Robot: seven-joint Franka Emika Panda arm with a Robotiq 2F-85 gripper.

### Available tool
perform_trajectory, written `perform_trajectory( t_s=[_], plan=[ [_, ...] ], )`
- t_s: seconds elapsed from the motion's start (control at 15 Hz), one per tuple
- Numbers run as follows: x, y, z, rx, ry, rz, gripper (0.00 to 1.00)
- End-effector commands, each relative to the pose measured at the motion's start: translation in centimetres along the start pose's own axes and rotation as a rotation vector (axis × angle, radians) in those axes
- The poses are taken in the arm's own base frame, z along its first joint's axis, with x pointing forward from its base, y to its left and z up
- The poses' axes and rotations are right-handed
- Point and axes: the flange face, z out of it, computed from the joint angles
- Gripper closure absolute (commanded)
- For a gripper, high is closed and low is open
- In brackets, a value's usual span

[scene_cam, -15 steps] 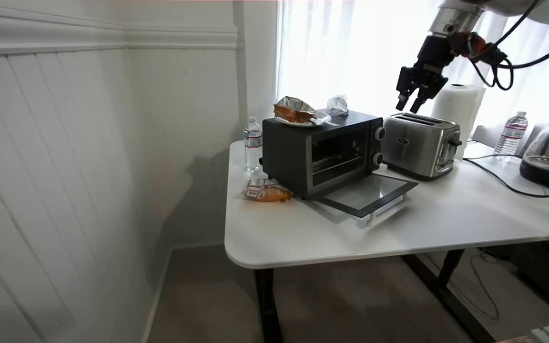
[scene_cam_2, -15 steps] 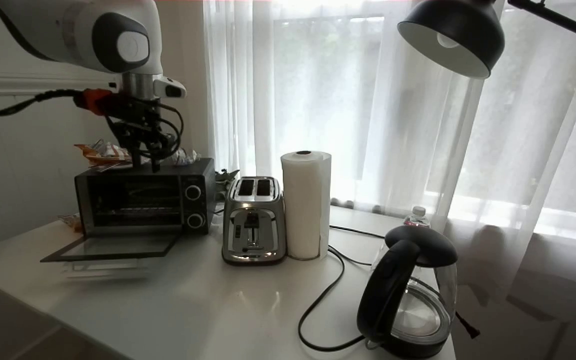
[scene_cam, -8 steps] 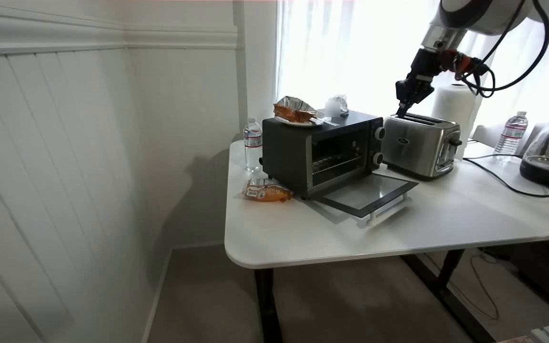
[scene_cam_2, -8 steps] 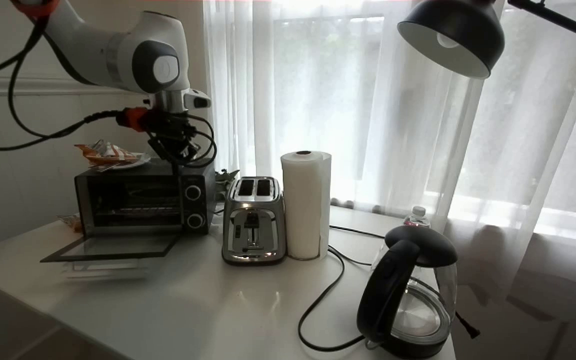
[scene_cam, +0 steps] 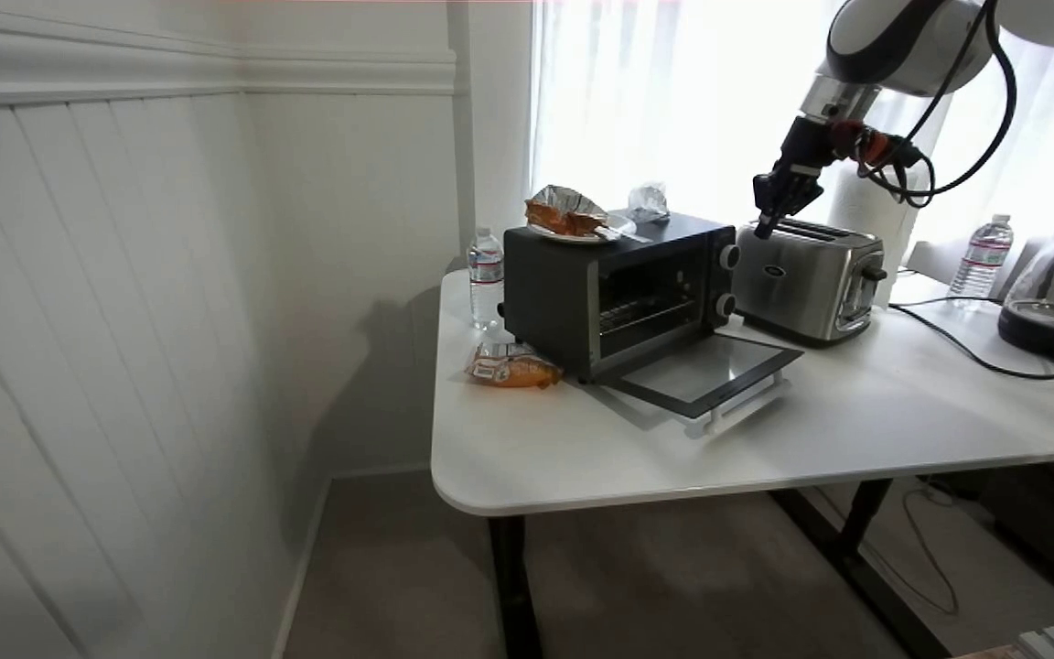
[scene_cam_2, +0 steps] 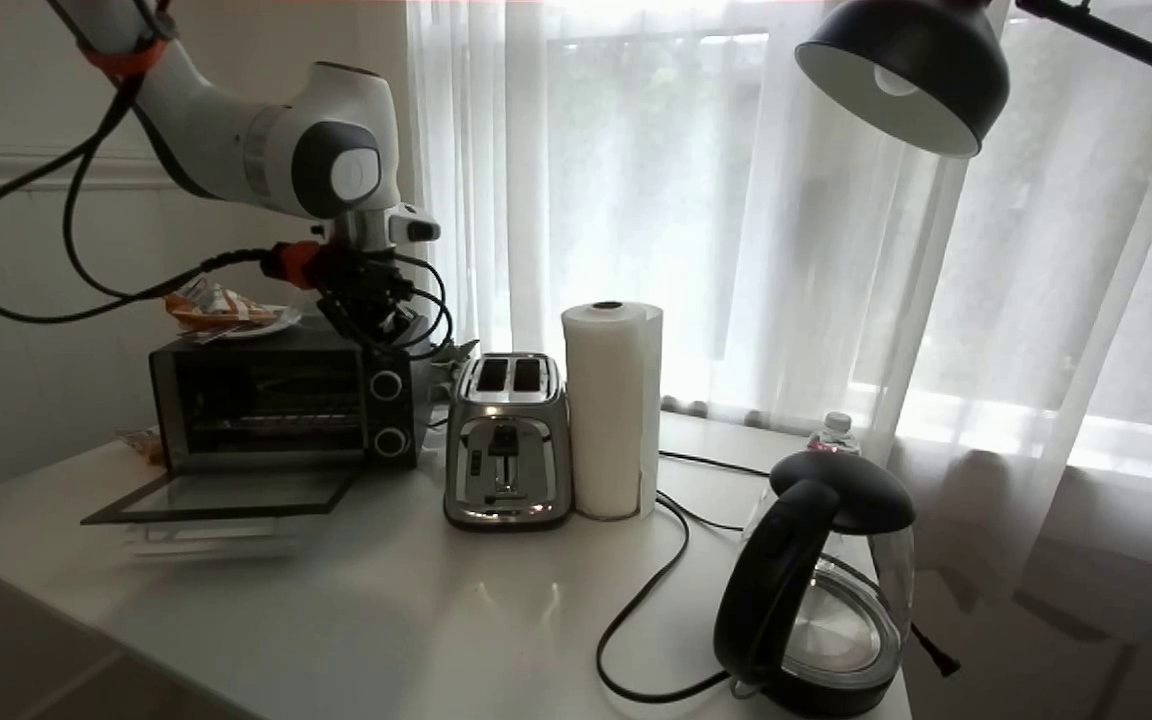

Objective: Turn the top dial on the black oven to the left

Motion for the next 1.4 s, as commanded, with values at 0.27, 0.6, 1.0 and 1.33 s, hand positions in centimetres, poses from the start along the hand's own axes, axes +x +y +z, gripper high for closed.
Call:
perform_trajectory(
  t_s=[0.27,0.6,1.0,1.33],
  plan=[
    [1.1,0.4,1.2,0.024,0.022,0.019,1.00],
    [2.5,1.7,2.9,0.020,0.049,0.044,1.00],
    [3.8,3.4,5.0,0.011,0.084,0.072,1.00],
    [4.1,3.4,6.1,0.035,0.059,0.085,1.00]
  ],
)
